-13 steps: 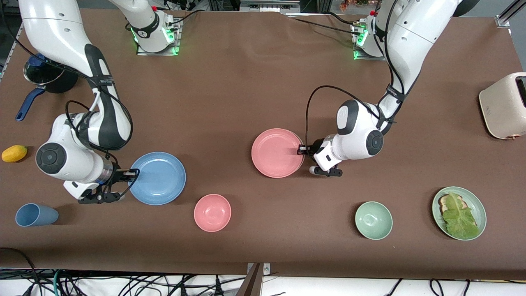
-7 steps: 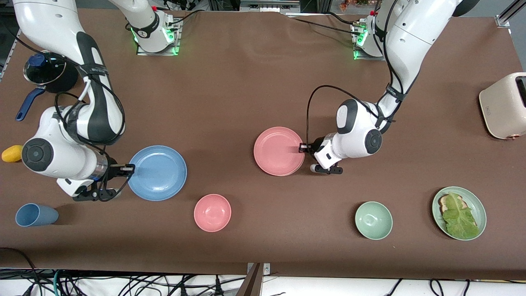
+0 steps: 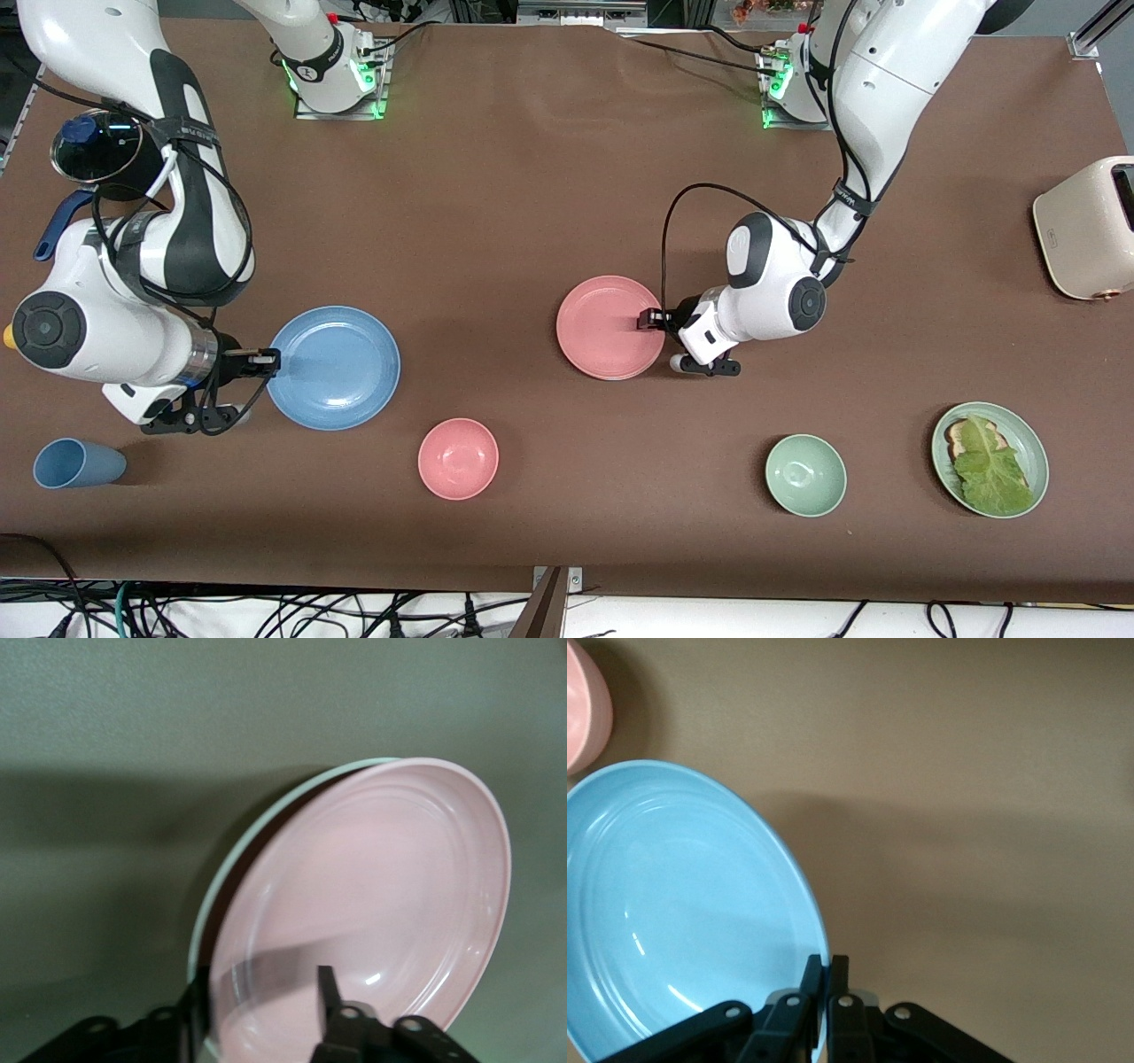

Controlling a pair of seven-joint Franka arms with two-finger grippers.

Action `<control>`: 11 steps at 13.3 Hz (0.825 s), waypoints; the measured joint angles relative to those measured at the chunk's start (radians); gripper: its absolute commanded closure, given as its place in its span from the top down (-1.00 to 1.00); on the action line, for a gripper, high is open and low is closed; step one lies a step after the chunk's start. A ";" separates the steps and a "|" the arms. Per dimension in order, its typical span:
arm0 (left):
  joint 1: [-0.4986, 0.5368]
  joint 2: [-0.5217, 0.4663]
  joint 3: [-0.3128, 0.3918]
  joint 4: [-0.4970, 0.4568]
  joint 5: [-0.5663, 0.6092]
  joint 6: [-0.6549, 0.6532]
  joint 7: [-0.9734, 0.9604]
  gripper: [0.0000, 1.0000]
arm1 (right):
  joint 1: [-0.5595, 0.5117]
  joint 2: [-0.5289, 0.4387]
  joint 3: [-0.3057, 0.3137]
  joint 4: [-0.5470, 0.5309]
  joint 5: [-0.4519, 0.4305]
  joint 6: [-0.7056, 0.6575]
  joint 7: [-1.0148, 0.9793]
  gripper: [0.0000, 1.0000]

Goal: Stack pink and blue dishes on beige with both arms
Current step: 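Open the left gripper on the pink plate while the right gripper holds blue, then carry the blue plate to the stack while the left gripper withdraws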

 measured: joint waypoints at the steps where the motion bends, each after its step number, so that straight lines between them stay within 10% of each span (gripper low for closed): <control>1: 0.002 -0.002 0.000 0.001 0.000 0.000 -0.004 0.68 | 0.001 0.000 0.007 0.004 0.000 -0.004 0.000 -1.00; 3: 0.005 -0.013 0.005 0.009 0.000 -0.016 -0.038 0.98 | 0.002 0.000 0.015 0.015 0.001 -0.013 0.011 -1.00; 11: 0.005 -0.050 0.013 0.015 0.000 -0.048 -0.108 0.99 | 0.050 0.001 0.047 0.044 0.015 -0.049 0.169 -1.00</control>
